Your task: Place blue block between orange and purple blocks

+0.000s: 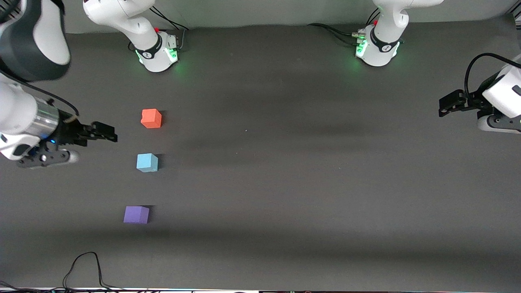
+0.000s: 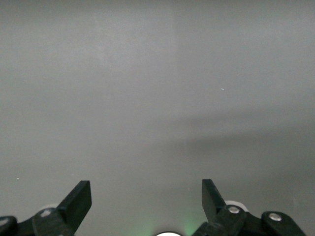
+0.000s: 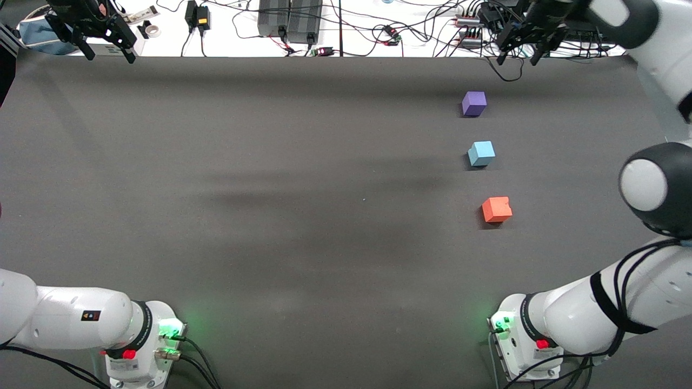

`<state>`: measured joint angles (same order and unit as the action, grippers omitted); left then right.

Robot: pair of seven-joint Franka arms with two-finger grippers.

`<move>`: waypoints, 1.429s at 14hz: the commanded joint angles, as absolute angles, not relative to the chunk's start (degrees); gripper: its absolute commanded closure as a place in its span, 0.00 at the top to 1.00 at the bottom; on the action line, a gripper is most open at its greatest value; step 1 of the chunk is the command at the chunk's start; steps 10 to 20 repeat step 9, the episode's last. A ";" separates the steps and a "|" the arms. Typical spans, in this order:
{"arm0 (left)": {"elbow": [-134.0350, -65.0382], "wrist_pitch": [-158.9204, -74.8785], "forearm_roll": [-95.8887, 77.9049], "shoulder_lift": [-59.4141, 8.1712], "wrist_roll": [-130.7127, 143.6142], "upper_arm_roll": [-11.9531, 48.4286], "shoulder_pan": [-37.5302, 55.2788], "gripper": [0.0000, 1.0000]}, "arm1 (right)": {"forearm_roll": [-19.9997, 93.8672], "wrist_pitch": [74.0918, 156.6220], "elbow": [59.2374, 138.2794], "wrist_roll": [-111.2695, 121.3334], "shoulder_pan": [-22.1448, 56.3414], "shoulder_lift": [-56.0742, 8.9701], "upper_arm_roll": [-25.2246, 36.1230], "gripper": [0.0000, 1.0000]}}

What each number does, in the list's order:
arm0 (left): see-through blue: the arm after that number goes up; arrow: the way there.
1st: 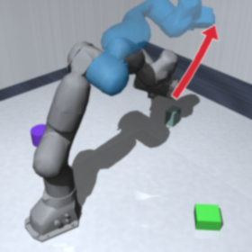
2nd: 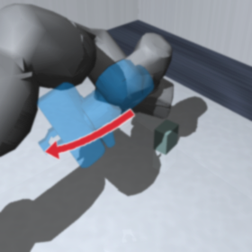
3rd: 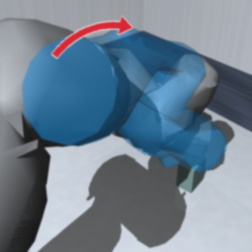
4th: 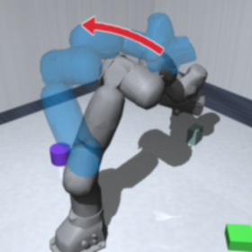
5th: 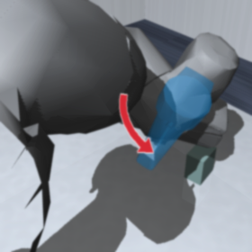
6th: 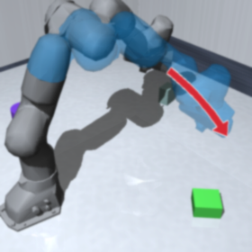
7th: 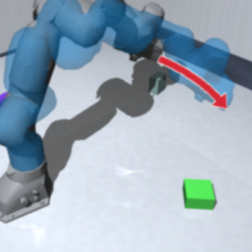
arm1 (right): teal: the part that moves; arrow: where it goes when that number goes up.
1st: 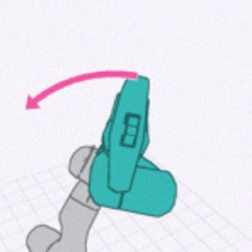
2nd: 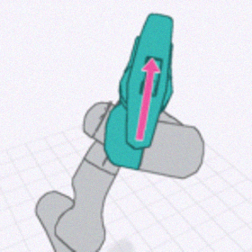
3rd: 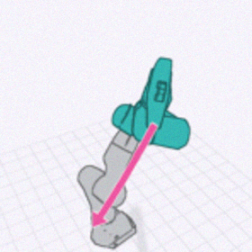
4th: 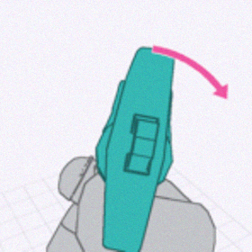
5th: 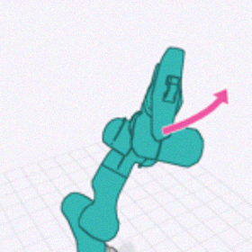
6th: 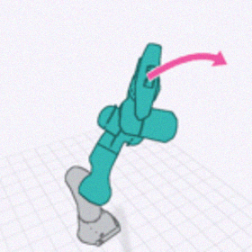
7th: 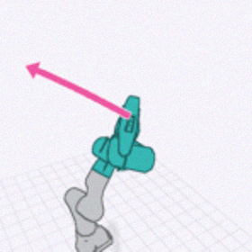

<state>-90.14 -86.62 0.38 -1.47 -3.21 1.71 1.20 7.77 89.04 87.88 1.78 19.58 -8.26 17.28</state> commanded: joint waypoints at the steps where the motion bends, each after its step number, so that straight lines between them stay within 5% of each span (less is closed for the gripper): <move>1: -89.65 -86.13 -0.18 -1.23 -3.08 1.49 1.32 1.00 | 4.15 90.17 96.57 0.00 9.53 -0.20 6.90 1.00; 3: -89.65 -86.13 -0.18 -1.14 -3.08 1.49 1.32 1.00 | 1.24 91.66 100.00 -0.18 4.41 2.63 1.42 1.00; 6: -89.74 -86.22 -0.18 -1.23 -3.08 1.49 1.32 1.00 | 0.97 98.42 107.29 -0.18 3.52 6.49 0.97 1.00; 20: -89.82 -86.31 -0.18 -1.23 -3.08 1.49 1.32 1.00 | 0.97 98.26 107.40 -0.53 3.78 7.21 1.05 1.00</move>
